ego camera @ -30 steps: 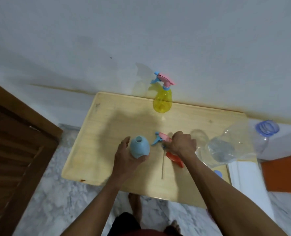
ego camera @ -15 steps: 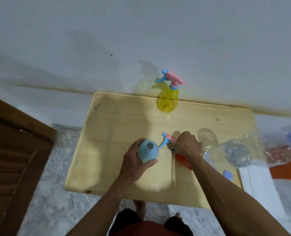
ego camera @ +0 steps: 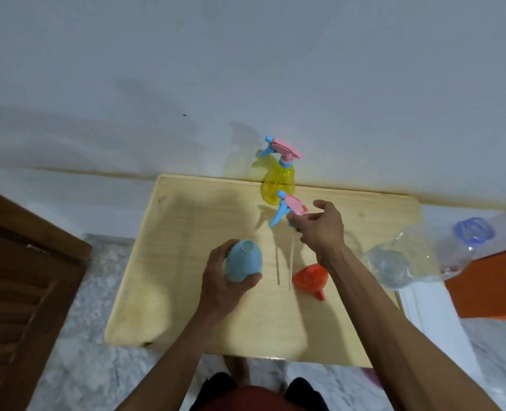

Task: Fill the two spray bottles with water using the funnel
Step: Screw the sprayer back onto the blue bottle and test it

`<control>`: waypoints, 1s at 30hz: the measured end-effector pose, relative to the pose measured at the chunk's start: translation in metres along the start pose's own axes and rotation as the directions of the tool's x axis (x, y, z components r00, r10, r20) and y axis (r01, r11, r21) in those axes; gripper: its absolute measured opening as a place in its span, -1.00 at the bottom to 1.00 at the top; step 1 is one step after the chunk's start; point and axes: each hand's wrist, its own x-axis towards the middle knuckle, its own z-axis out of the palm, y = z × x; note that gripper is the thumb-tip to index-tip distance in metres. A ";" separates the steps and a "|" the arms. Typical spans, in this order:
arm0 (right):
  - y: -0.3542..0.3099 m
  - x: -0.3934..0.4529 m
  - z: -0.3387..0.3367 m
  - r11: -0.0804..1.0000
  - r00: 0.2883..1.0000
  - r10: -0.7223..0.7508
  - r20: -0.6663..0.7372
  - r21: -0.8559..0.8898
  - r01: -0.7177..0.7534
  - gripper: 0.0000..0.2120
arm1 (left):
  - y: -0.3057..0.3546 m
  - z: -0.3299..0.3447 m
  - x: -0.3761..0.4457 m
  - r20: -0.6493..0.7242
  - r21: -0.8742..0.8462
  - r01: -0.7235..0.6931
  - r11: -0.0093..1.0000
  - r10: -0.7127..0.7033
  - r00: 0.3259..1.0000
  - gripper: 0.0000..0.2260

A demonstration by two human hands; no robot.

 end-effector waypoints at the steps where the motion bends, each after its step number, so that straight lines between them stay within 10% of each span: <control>1: -0.005 -0.003 -0.004 0.997 1.000 -0.014 0.012 0.072 0.013 -0.26 | 0.004 0.000 -0.002 -0.016 -0.009 0.000 1.000 0.000 1.000 -0.25; 16: -0.095 -0.127 -0.118 0.744 0.834 -0.552 -0.016 0.443 0.501 -0.51 | 0.078 0.023 -0.068 -0.076 -0.039 0.003 0.999 -0.006 0.997 -0.20; 30: -0.083 -0.187 -0.138 0.683 0.786 -0.615 0.058 0.537 0.495 -0.52 | 0.116 0.027 -0.127 -0.049 -0.097 -0.019 0.995 0.014 0.999 -0.24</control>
